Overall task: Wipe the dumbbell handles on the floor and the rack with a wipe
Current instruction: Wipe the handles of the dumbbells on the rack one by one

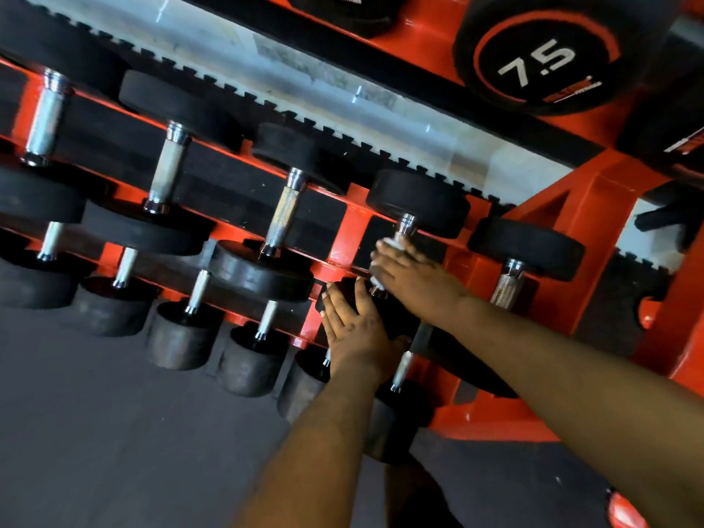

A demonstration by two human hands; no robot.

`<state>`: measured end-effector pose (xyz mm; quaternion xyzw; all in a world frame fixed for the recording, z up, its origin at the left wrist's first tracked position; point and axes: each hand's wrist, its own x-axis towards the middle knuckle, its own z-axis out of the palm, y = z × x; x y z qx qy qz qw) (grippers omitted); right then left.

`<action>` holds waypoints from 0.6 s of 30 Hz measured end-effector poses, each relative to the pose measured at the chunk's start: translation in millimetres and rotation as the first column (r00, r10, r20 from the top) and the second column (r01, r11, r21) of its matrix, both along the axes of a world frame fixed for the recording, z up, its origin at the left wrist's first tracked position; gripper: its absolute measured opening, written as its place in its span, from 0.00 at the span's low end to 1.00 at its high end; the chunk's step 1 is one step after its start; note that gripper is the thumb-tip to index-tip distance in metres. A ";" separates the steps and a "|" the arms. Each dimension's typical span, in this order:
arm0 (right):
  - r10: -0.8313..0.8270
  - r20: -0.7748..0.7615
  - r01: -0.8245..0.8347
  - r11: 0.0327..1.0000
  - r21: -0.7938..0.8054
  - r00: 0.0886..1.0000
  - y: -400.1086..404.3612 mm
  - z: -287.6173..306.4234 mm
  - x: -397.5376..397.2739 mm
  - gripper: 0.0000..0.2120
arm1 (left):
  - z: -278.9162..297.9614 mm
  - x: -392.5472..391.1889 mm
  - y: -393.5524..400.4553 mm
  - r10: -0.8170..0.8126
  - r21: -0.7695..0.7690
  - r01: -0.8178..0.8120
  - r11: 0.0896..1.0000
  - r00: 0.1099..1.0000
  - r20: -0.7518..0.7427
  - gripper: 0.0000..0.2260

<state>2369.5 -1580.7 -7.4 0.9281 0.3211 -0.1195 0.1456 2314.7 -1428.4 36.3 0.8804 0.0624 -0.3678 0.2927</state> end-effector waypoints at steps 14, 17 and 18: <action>-0.646 -0.750 0.852 -0.307 0.423 0.140 -12.3 -6.5 -33.7 0.09 | 2.9 5.6 -2.0 0.000 0.035 0.002 0.999 0.997 -0.074 0.55; -0.176 -0.976 0.725 -0.689 0.030 -0.126 25.2 -2.6 -12.5 0.09 | 4.0 4.9 -2.6 0.007 0.049 -0.004 0.999 0.997 -0.075 0.56; -0.083 -0.988 0.709 -0.705 -0.034 -0.129 28.7 0.1 -2.9 0.07 | 4.0 4.0 -3.0 0.004 0.056 0.000 0.998 0.997 -0.071 0.57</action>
